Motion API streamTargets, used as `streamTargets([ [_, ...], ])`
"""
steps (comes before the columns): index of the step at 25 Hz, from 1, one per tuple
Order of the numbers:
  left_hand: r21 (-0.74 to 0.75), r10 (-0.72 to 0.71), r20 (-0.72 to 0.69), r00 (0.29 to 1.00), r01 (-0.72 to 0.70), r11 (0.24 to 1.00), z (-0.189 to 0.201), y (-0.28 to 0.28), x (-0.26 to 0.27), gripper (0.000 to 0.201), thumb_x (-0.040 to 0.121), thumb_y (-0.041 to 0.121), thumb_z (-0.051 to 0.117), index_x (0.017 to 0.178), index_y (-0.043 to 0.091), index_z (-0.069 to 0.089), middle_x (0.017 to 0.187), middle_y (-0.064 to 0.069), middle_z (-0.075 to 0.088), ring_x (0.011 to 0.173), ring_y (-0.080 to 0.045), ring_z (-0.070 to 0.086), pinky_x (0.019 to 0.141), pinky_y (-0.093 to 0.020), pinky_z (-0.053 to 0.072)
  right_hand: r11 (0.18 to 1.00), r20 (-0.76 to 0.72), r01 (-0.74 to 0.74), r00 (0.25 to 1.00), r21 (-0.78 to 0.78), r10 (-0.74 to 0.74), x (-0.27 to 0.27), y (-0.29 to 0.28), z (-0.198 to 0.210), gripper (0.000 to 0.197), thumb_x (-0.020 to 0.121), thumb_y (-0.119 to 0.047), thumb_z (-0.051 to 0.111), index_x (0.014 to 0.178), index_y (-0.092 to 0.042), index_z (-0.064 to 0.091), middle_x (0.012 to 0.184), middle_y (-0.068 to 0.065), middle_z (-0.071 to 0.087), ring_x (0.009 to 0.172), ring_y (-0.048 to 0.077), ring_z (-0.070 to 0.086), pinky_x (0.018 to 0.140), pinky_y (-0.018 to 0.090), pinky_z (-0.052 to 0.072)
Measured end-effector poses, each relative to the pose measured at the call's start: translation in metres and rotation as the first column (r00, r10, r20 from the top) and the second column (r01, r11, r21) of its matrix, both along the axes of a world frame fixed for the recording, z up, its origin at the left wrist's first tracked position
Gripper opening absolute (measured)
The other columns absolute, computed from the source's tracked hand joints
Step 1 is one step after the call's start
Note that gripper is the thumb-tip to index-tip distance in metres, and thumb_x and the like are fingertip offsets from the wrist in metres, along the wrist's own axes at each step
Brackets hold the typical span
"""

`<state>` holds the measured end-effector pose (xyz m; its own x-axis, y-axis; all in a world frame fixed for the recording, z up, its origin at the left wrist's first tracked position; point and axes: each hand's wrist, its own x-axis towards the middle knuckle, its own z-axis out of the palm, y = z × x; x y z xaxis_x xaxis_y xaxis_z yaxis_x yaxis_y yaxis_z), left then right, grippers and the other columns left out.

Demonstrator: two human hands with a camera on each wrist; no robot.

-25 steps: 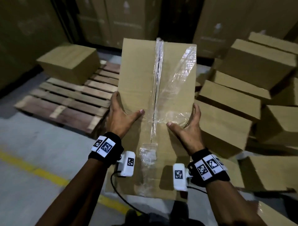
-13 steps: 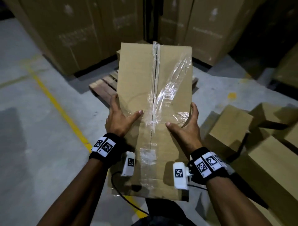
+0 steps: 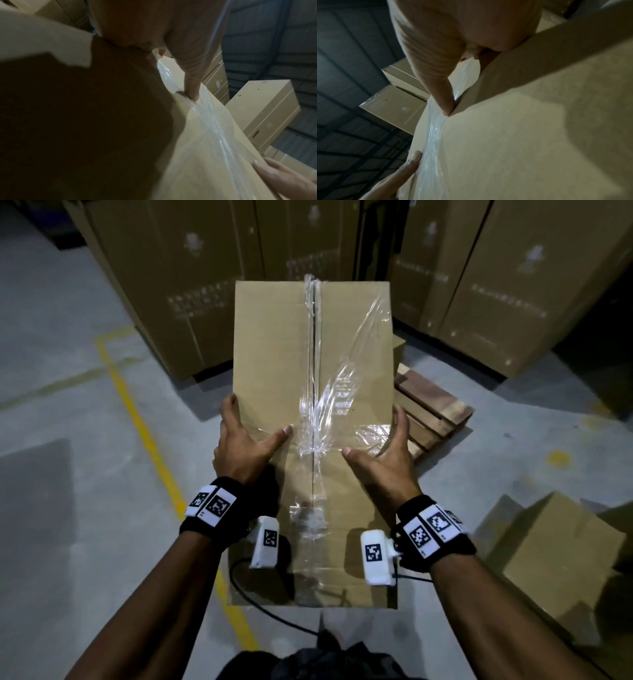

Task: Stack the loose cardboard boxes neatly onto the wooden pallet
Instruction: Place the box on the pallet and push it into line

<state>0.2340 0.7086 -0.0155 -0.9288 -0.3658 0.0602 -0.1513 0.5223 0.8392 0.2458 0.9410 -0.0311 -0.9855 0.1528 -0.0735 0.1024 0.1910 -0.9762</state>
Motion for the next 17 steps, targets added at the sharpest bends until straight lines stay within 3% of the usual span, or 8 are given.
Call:
streamTargets([
  [5, -0.002, -0.027, -0.016, 1.000, 0.027, 1.000, -0.010, -0.030, -0.082, 0.099, 0.072, 0.061, 0.078, 0.146, 0.038, 0.017, 0.145, -0.006, 0.048, 0.121, -0.041, 0.053, 0.102, -0.050, 0.041, 0.998, -0.009, 0.037, 0.999, 0.045, -0.037, -0.074, -0.029, -0.002, 0.113, 0.073, -0.027, 0.087, 0.147, -0.060, 0.009, 0.157, -0.007, 0.038, 0.134, 0.020, 0.043, 0.112, 0.054, 0.038],
  [8, 0.019, -0.096, 0.002, 0.995, 0.096, 0.995, -0.021, -0.055, -0.145, 0.100, 0.071, 0.061, 0.078, 0.146, 0.036, 0.017, 0.142, -0.009, 0.050, 0.122, -0.042, 0.052, 0.101, -0.050, 0.041, 0.992, -0.029, 0.096, 0.995, 0.079, -0.094, -0.120, -0.057, -0.014, 0.115, 0.069, -0.034, 0.088, 0.147, -0.061, 0.008, 0.154, -0.007, 0.040, 0.133, 0.020, 0.045, 0.111, 0.055, 0.040],
  [12, 0.069, -0.231, -0.009, 0.973, 0.231, 0.971, -0.028, -0.087, -0.226, 0.099, 0.075, 0.046, 0.082, 0.149, 0.029, 0.019, 0.144, -0.007, 0.049, 0.127, -0.034, 0.049, 0.092, -0.032, 0.033, 0.976, -0.018, 0.204, 0.979, 0.081, -0.203, -0.172, -0.100, -0.020, 0.115, 0.065, -0.040, 0.088, 0.146, -0.061, 0.009, 0.147, -0.007, 0.047, 0.128, 0.022, 0.052, 0.107, 0.056, 0.044],
  [17, 0.058, -0.378, 0.022, 0.926, 0.376, 0.925, -0.027, -0.120, -0.310, 0.102, 0.070, 0.054, 0.082, 0.146, 0.035, 0.017, 0.148, -0.004, 0.045, 0.127, -0.034, 0.051, 0.097, -0.043, 0.042, 0.930, 0.022, 0.361, 0.931, 0.066, -0.363, -0.217, -0.144, -0.008, 0.114, 0.068, -0.035, 0.088, 0.150, -0.053, 0.011, 0.138, -0.008, 0.052, 0.123, 0.022, 0.054, 0.107, 0.053, 0.045],
])
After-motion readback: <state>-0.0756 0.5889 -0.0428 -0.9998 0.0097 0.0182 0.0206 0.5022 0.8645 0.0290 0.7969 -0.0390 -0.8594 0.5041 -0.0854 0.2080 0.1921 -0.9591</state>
